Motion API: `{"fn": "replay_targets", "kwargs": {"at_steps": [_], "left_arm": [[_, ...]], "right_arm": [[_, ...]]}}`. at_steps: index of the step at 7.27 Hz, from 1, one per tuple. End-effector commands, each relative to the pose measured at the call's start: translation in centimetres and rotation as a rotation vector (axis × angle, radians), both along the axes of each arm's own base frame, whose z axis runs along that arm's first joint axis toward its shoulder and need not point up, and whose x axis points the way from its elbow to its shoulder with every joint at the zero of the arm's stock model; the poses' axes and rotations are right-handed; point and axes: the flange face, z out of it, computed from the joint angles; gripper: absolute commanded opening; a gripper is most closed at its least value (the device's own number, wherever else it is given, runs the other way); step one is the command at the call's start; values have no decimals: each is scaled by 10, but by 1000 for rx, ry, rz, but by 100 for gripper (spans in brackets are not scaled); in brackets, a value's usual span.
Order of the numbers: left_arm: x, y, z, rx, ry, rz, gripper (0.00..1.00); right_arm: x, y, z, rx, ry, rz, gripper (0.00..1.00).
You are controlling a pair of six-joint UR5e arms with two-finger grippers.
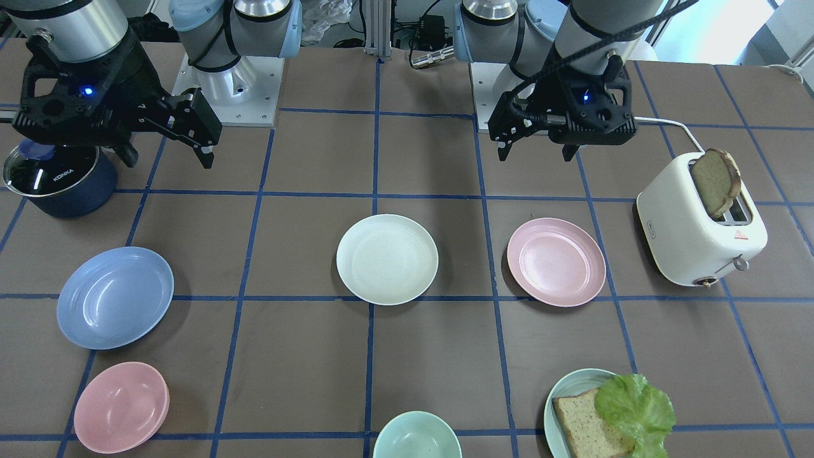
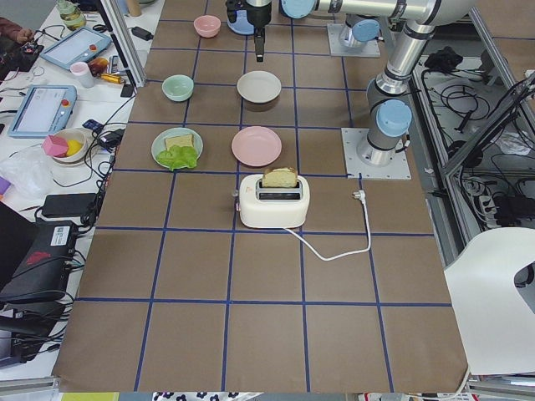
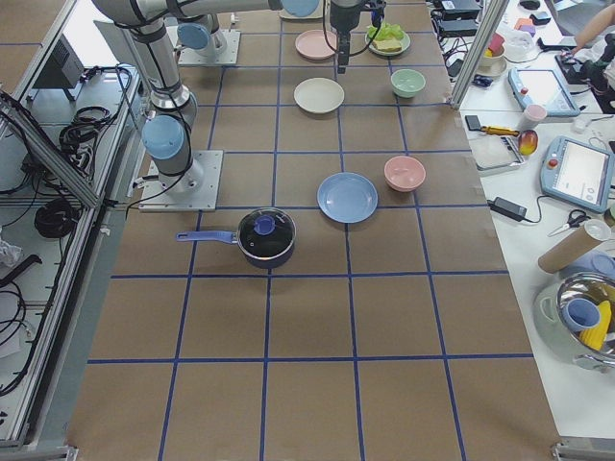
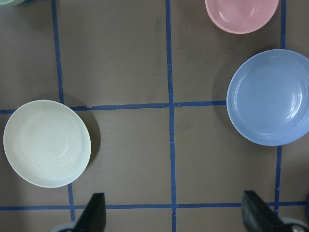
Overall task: Stack three plates with pink and blue
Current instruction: 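Move the left gripper down toward the pink plate nearer the robot, then grasp the rim of the pink plate with the left gripper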
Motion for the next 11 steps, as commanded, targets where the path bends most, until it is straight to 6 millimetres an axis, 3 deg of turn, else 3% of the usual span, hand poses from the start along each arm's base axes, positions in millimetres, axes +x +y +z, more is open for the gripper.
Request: {"fn": "replay_targets", "kwargs": {"at_steps": [1, 2, 3, 4, 6, 8, 11], "left_arm": [[2, 3, -74, -63, 1, 80, 100], [2, 11, -109, -72, 0, 86, 95], [7, 19, -129, -60, -45, 87, 77], [11, 24, -144, -33, -78, 90, 77], [11, 22, -174, -25, -80, 85, 66], [11, 17, -210, -50, -80, 81, 63], [21, 2, -246, -46, -185, 77, 58]], "right_arm": [[0, 0, 0, 0, -1, 0, 100], [0, 0, 0, 0, -1, 0, 100], [0, 0, 0, 0, -1, 0, 100], [0, 0, 0, 0, -1, 0, 100], [0, 0, 0, 0, -1, 0, 100], [0, 0, 0, 0, -3, 0, 100], [0, 0, 0, 0, -4, 2, 100]]}}
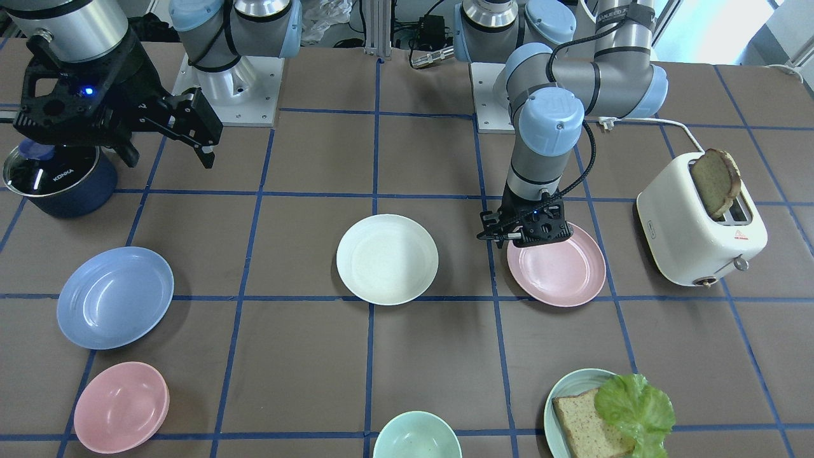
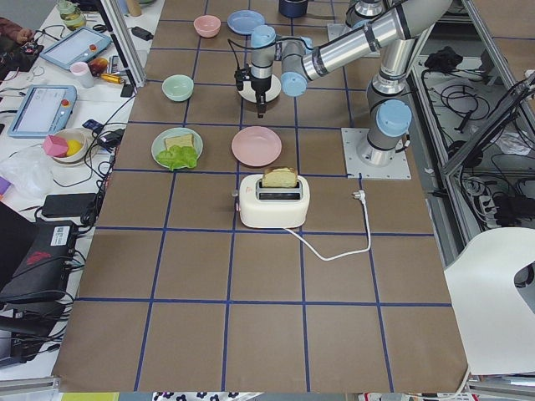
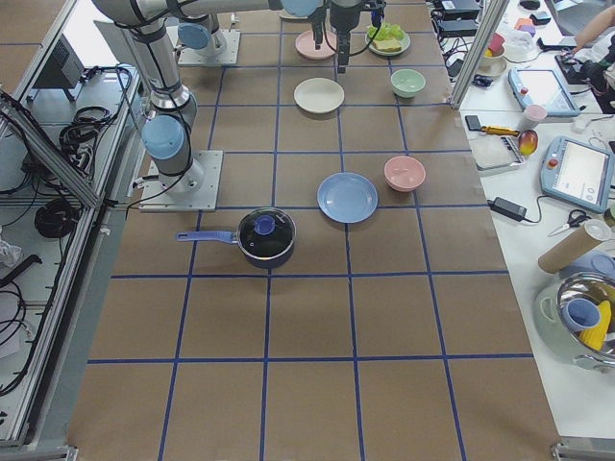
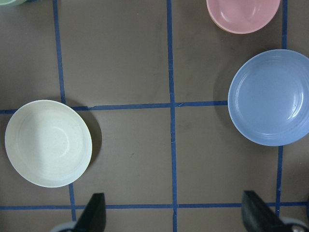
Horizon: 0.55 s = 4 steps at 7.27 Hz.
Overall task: Stack three plates with pink and blue
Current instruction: 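Grasp the rim of the pink plate with the left gripper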
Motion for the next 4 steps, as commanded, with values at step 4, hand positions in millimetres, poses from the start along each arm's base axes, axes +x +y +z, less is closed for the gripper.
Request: {"fn": "replay_targets", "kwargs": {"at_steps": [4], "left_arm": [[3, -22, -45, -21, -40, -18, 51]], "right_arm": [[0, 0, 0, 0, 0, 1, 100]]}}
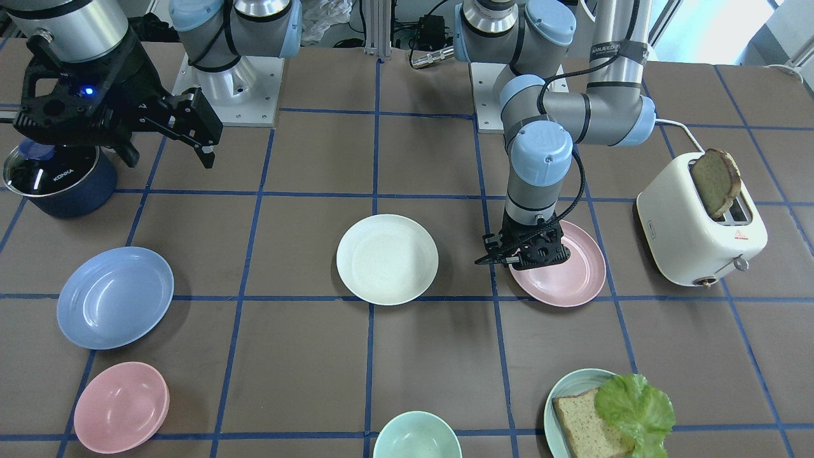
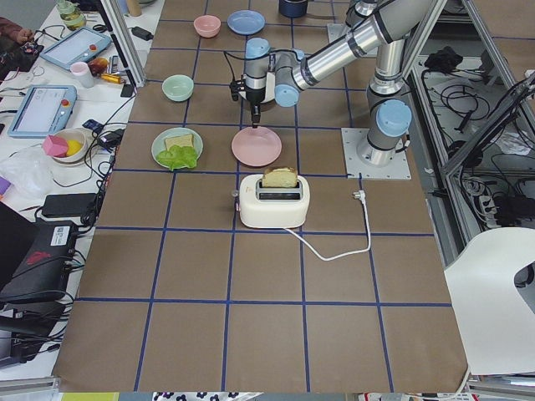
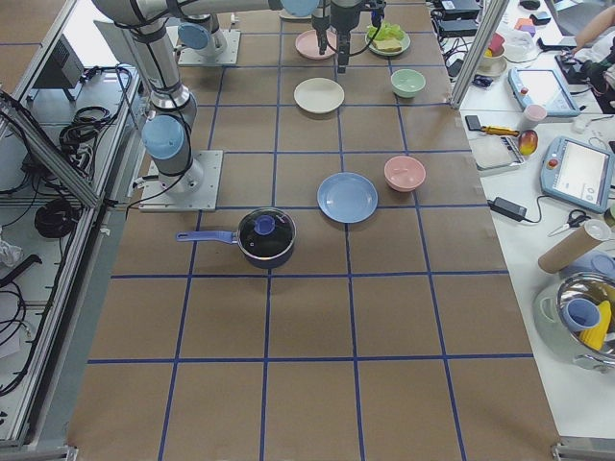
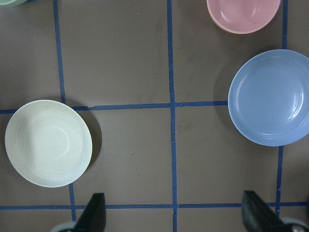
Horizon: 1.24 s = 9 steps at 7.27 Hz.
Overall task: Stack three plates with pink and blue
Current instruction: 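Grasp the rim of the pink plate with the left gripper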
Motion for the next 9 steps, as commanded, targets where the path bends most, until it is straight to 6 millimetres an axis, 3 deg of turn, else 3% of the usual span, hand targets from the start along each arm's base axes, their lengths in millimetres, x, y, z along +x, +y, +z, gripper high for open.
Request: {"fn": "replay_targets", "kwargs": {"at_steps": [1, 3, 4, 7, 9], "left_arm": [[0, -7, -10, -7, -13, -65, 46], [1, -8, -15, -4, -21, -69, 45], [1, -8, -17, 1, -22, -69, 38], [1, -7, -20, 9, -22, -71, 38], [1, -8, -21, 9, -22, -71, 28]], "right_arm": [[0, 0, 0, 0, 0, 0, 100], [0, 0, 0, 0, 0, 0, 100], [0, 0, 0, 0, 0, 0, 100], [0, 0, 0, 0, 0, 0, 100], [0, 0, 0, 0, 0, 0, 100]]}}
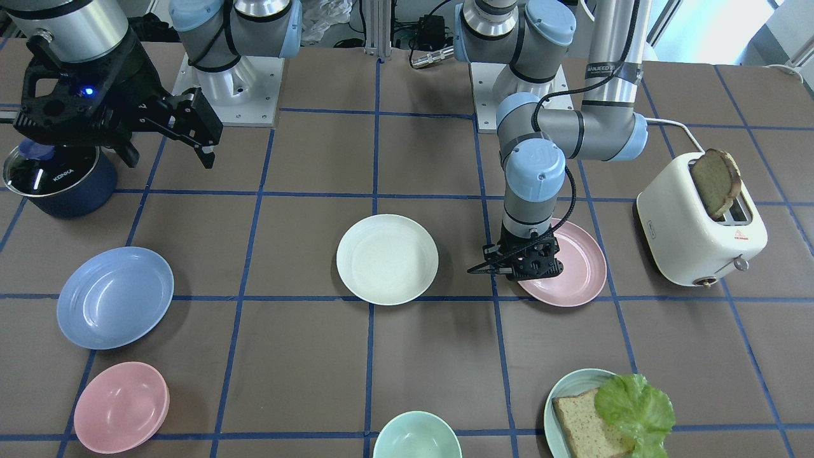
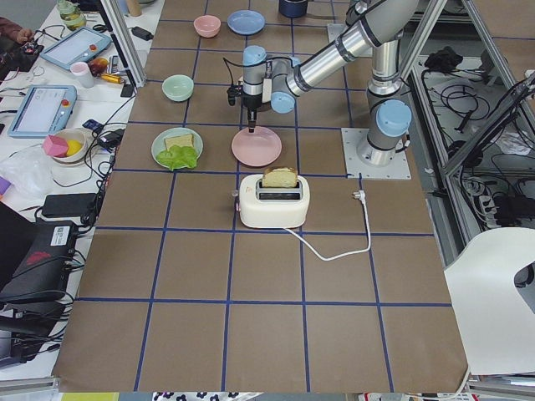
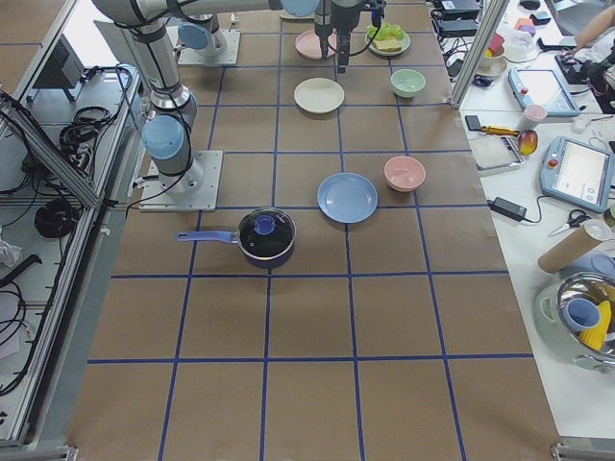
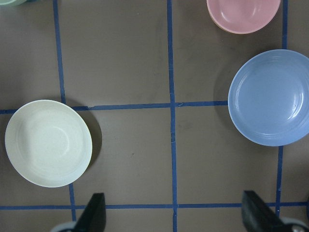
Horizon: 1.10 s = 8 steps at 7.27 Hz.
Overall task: Stack three plates with pink and blue
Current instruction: 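Grasp the rim of the pink plate with the left gripper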
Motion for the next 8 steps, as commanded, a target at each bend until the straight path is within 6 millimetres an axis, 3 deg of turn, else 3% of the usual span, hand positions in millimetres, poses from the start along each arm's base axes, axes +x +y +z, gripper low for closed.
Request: {"fn": "replay_targets", "kwargs": {"at_steps": [1, 6, 8], "left_arm": [[0, -1, 0, 1, 1, 0, 16], [-9, 0, 6, -14, -33, -23, 3], [-39, -6, 20, -40, -77, -85, 2]], "right_arm": [[0, 0, 0, 0, 0, 0, 100], [0, 0, 0, 0, 0, 0, 100], [0, -1, -1, 2, 0, 0, 100]]}}
